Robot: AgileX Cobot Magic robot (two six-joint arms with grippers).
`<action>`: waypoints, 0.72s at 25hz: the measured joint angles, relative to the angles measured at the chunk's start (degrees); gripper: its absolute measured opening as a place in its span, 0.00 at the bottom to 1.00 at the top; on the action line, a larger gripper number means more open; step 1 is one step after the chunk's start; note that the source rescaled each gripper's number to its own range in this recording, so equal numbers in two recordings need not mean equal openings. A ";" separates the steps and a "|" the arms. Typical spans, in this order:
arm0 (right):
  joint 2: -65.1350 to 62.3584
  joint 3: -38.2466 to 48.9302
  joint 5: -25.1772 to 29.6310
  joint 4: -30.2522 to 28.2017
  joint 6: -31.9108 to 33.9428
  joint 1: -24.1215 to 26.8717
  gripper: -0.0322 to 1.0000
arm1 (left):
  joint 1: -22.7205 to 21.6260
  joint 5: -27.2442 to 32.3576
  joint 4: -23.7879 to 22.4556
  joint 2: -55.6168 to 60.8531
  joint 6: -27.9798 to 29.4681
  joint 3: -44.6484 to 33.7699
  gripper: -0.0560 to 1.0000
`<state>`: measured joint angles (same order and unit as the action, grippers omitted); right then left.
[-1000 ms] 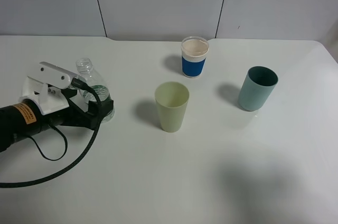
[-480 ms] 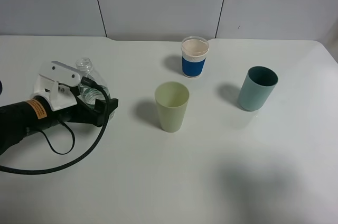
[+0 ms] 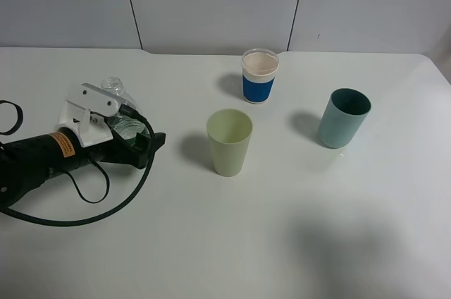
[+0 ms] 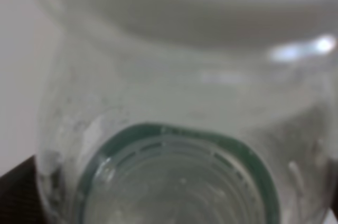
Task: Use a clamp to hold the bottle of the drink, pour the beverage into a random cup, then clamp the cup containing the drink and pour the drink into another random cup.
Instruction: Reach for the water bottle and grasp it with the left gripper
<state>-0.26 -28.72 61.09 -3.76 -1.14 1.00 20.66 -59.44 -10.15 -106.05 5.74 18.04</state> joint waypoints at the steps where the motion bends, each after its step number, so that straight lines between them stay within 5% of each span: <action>1: 0.00 0.00 0.00 0.00 0.00 0.00 1.00 | 0.00 -0.29 0.00 -0.28 0.08 0.00 1.00; 7: 0.00 0.00 0.00 0.00 0.00 0.00 1.00 | 0.00 -1.26 -0.05 -1.44 0.08 0.00 1.00; 9: 0.00 0.00 0.00 0.00 0.00 0.00 1.00 | 0.00 -1.25 -0.05 -1.54 0.13 0.29 0.92; 10: 0.00 0.00 0.00 0.00 0.00 0.00 1.00 | 0.00 -1.26 -0.05 -1.61 0.13 0.57 0.84; 11: 0.00 0.00 0.00 0.00 0.00 0.00 1.00 | 0.00 -1.32 0.01 -1.61 0.13 0.93 0.58; 12: 0.00 0.00 0.00 0.00 0.00 0.00 1.00 | 0.00 -1.53 0.26 -1.61 0.13 1.27 0.09; 18: 0.00 0.00 0.00 0.00 0.00 0.00 1.00 | 0.00 -1.43 0.19 -1.61 -0.18 1.34 0.13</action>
<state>-0.26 -28.72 61.09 -3.76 -1.14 1.00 20.66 -60.87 -9.96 -107.66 5.56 19.38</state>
